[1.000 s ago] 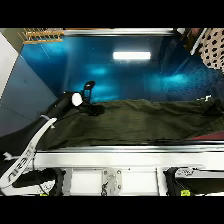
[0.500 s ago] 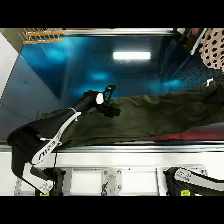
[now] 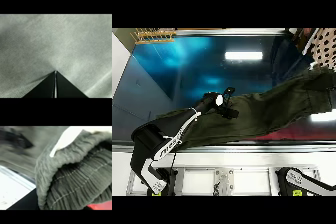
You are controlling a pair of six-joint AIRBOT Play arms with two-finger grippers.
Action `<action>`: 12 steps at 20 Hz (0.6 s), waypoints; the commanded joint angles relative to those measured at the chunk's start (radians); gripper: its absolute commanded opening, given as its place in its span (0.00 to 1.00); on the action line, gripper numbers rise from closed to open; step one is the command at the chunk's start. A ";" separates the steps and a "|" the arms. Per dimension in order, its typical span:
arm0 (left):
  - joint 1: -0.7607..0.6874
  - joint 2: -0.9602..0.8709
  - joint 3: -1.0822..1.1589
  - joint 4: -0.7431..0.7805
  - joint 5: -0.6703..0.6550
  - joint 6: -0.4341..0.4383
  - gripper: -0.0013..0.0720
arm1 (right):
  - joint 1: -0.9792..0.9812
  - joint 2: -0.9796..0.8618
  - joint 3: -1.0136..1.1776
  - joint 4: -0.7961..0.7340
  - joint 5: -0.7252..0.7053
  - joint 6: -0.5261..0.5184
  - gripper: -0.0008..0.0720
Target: Fold the clothes and pants, and hang the long-sleeved shirts on hangers.
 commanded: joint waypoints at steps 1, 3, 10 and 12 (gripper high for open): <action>-0.003 -0.005 0.002 -0.049 -0.007 0.002 0.03 | 0.072 0.014 0.006 0.127 0.002 0.000 0.08; -0.003 0.004 0.002 -0.050 -0.009 0.002 0.03 | 0.121 0.013 0.006 0.162 0.002 0.000 0.08; 0.085 0.176 0.003 -0.044 0.004 0.003 0.03 | 0.320 0.013 0.006 0.240 -0.080 0.042 0.08; 0.149 0.243 0.003 -0.044 0.003 0.003 0.03 | 0.377 0.013 0.006 0.240 -0.139 0.080 0.08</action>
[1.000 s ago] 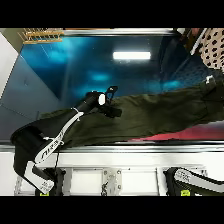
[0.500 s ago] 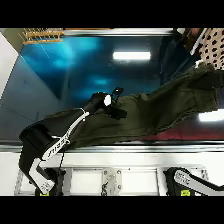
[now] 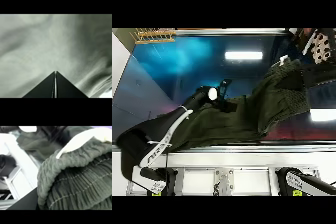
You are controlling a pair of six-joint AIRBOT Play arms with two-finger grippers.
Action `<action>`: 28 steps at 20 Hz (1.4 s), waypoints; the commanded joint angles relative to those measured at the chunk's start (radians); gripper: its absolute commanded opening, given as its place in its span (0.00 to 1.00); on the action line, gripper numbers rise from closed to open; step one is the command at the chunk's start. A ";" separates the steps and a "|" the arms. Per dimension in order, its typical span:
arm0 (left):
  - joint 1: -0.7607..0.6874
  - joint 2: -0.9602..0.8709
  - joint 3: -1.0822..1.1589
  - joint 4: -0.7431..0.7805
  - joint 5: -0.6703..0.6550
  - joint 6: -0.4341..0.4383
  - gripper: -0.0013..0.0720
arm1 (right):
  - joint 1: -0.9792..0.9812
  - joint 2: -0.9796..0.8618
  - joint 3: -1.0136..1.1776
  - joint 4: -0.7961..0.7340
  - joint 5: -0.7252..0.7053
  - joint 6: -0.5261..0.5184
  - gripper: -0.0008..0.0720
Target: Fold the clothes and pants, and hang the long-sleeved shirts on hangers.
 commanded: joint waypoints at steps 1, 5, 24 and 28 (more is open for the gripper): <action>0.103 0.114 0.001 -0.002 0.002 0.002 0.03 | 0.111 0.000 0.001 0.023 -0.136 0.062 0.08; 0.268 0.262 0.001 -0.002 -0.002 0.045 0.03 | 0.249 0.000 0.000 0.055 -0.274 0.107 0.08; 0.848 0.712 0.001 -0.002 -0.099 0.117 0.03 | 0.964 -0.444 0.000 0.104 -0.864 -0.023 0.08; 0.880 0.737 0.001 -0.002 -0.105 0.124 0.03 | 1.041 -0.558 0.000 0.104 -1.057 -0.023 0.08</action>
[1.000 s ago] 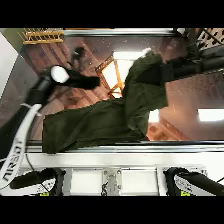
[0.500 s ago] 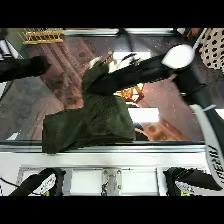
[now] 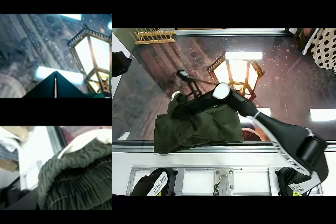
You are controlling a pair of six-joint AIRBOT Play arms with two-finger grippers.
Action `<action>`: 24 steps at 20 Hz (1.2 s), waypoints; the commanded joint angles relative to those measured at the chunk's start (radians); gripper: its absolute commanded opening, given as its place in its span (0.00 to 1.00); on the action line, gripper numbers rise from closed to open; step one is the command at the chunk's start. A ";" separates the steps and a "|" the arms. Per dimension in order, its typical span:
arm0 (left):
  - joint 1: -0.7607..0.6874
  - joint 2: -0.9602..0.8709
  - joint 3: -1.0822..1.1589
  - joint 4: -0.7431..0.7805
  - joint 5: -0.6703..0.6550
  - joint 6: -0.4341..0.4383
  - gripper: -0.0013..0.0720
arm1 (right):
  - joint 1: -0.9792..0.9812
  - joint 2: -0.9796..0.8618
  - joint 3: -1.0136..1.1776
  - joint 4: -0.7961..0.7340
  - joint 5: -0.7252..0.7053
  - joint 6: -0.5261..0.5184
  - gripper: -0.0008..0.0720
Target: Fold the clothes and pants, and hang the long-sleeved shirts on hangers.
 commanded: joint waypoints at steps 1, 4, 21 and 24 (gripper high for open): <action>0.027 0.021 0.001 0.001 -0.002 0.010 0.03 | 0.077 -0.102 0.002 -0.003 -0.197 -0.021 0.08; 0.027 0.021 0.001 0.000 -0.003 0.010 0.03 | 0.159 -0.183 0.047 -0.002 -0.301 -0.084 0.76; -0.103 0.086 -0.166 0.006 -0.040 0.009 0.03 | -0.223 0.096 -0.246 -0.159 0.069 -0.077 0.99; -0.201 0.140 -0.312 0.005 0.012 0.008 0.03 | -0.434 0.282 -0.562 -0.274 0.068 -0.077 0.99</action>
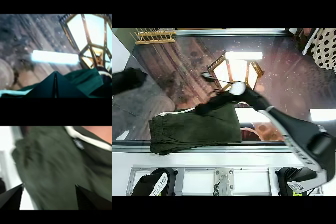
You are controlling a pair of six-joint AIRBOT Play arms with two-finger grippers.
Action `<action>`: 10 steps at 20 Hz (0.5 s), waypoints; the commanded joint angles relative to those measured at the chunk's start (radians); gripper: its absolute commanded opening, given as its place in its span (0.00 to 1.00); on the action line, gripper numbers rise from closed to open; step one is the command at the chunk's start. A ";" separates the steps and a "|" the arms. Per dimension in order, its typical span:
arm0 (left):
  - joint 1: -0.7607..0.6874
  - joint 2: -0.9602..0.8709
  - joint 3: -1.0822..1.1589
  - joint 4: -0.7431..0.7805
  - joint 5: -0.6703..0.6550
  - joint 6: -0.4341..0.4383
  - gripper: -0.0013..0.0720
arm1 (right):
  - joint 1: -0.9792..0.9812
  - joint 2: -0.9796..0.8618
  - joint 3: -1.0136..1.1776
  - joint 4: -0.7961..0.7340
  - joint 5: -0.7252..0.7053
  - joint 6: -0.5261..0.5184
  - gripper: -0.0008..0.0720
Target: Fold the clothes and pants, and hang the long-sleeved shirts on hangers.
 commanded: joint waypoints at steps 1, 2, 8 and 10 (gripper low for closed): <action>-0.114 0.053 -0.155 0.003 0.056 0.002 0.03 | -0.250 0.197 -0.349 -0.115 0.010 0.006 0.99; -0.146 0.061 -0.188 0.003 0.075 0.002 0.03 | -0.313 0.220 -0.409 -0.112 0.017 0.006 0.99; -0.267 0.025 -0.239 0.001 0.099 -0.006 0.03 | -0.450 0.176 -0.533 -0.090 0.030 0.005 0.99; -0.295 0.000 -0.239 0.001 0.096 -0.010 0.03 | -0.428 0.126 -0.533 -0.024 0.021 0.002 0.99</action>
